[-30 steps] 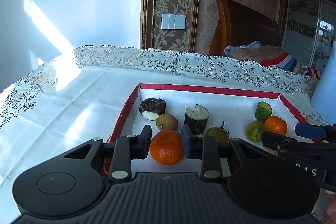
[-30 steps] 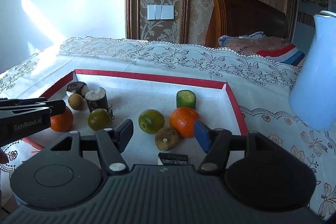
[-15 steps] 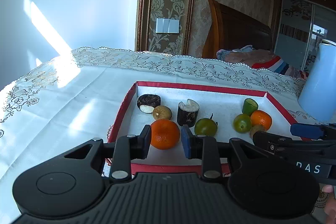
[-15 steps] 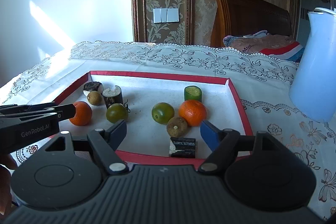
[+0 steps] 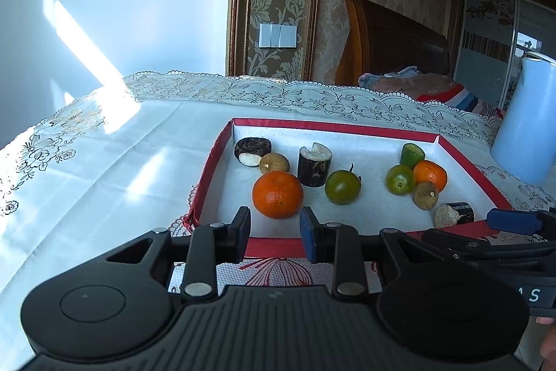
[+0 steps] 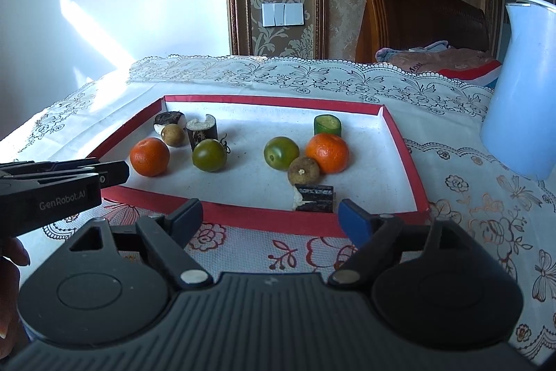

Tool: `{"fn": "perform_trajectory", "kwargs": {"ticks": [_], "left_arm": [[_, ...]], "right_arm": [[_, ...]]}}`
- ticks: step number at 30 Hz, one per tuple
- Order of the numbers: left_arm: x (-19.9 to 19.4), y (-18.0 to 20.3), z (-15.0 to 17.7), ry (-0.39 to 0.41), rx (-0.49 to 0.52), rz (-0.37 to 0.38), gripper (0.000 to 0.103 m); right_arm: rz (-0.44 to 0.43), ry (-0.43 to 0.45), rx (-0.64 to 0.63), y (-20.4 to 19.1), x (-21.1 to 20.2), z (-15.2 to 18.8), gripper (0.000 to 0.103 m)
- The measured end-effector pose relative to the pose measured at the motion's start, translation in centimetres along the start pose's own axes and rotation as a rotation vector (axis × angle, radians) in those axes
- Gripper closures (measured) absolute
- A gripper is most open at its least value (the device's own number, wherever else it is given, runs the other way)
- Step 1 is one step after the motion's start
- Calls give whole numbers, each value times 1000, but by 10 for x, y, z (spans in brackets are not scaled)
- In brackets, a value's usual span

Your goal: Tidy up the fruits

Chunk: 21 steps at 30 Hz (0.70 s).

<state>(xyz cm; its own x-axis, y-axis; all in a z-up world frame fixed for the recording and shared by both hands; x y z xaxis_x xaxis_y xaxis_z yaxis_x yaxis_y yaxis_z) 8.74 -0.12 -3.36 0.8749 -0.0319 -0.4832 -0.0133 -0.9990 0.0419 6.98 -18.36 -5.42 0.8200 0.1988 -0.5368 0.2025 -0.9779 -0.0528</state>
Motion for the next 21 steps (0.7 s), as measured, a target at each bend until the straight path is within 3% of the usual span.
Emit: {"fn": "perform_trajectory", "kwargs": {"ticks": [4, 6, 8, 19, 21], "left_arm": [[-6, 4, 3, 13, 23, 1, 73], [-8, 6, 4, 17, 36, -3, 66], [-8, 7, 4, 20, 41, 1, 50], [-15, 9, 8, 33, 68, -8, 48], [-14, 10, 9, 24, 70, 0, 43]], "right_arm": [[-4, -13, 2, -1, 2, 3, 16], [-3, -19, 0, -1, 3, 5, 16], [-5, -22, 3, -1, 4, 5, 16], [-3, -35, 6, 0, 4, 10, 12], [-4, -38, 9, 1, 5, 11, 11]]}}
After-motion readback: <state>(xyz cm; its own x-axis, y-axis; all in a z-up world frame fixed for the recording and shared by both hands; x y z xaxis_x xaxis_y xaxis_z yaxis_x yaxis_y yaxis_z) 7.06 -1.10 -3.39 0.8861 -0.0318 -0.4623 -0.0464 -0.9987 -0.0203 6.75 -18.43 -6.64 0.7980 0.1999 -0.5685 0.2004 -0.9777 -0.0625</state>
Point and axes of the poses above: each gripper's, at about its wrist camera, not at the fingertips, and x roughly the way its jaws point, y to its right, z to its underside, the point moved 9 cm from there along x, roughly the way its jaws point, and after that the axes turned 3 degrees about -z, right-handed, at the moved point
